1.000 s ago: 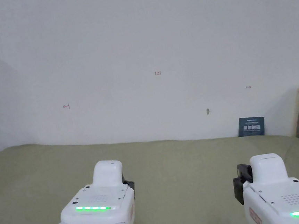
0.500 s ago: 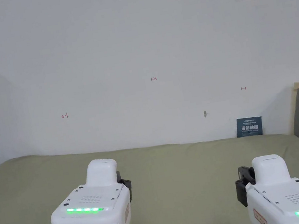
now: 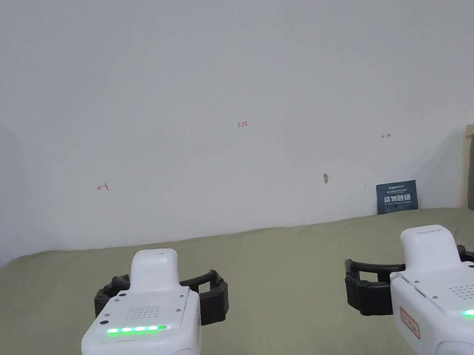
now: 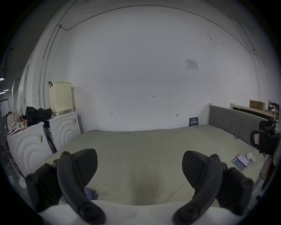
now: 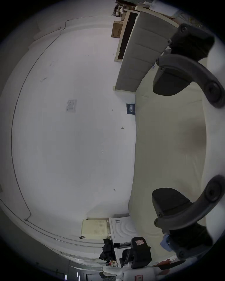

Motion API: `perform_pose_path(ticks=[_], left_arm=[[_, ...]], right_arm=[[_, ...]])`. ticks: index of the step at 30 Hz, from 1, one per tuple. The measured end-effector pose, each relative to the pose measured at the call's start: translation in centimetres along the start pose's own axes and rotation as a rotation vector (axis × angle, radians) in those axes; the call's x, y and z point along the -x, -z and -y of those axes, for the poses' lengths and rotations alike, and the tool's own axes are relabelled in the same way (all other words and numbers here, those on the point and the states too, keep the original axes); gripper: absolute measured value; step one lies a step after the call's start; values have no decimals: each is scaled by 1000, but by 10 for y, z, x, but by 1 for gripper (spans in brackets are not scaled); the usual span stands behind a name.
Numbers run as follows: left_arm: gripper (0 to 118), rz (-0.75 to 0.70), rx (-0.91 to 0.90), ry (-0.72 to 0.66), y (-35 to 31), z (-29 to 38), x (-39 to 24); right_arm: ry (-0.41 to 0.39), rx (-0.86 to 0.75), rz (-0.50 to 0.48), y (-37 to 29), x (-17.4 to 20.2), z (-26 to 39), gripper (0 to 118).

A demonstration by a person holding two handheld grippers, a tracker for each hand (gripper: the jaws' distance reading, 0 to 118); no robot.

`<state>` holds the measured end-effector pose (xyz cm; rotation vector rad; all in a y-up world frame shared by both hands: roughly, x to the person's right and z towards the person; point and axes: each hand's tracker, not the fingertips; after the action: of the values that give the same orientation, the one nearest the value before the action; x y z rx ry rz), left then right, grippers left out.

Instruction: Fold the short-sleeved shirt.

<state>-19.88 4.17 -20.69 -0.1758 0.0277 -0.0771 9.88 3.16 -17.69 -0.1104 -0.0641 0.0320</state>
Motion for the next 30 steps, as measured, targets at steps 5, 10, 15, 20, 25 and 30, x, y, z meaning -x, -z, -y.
perform_pose_path(ticks=[5, 10, 15, 20, 25, 30], left_arm=[[116, 10, 18, 21, 1, -6, 1], [115, 16, -44, 33, -3, -4, -1], [115, -14, -10, 31, -4, -8, 1], [115, -10, -44, 41, -7, -9, 4], [115, 68, -4, -53, -13, -18, 11], [115, 52, 18, -23, -15, -24, 6]], right_arm=[[-14, -6, -1, -4, 4, -2, 118], [-25, -11, -3, -4, 4, -4, 118], [-32, -15, -9, -8, 6, -6, 118], [-41, -17, -10, -8, 8, -8, 118], [-35, -7, -18, -9, 9, -7, 118], [-17, -2, -30, -12, 8, -8, 118]])
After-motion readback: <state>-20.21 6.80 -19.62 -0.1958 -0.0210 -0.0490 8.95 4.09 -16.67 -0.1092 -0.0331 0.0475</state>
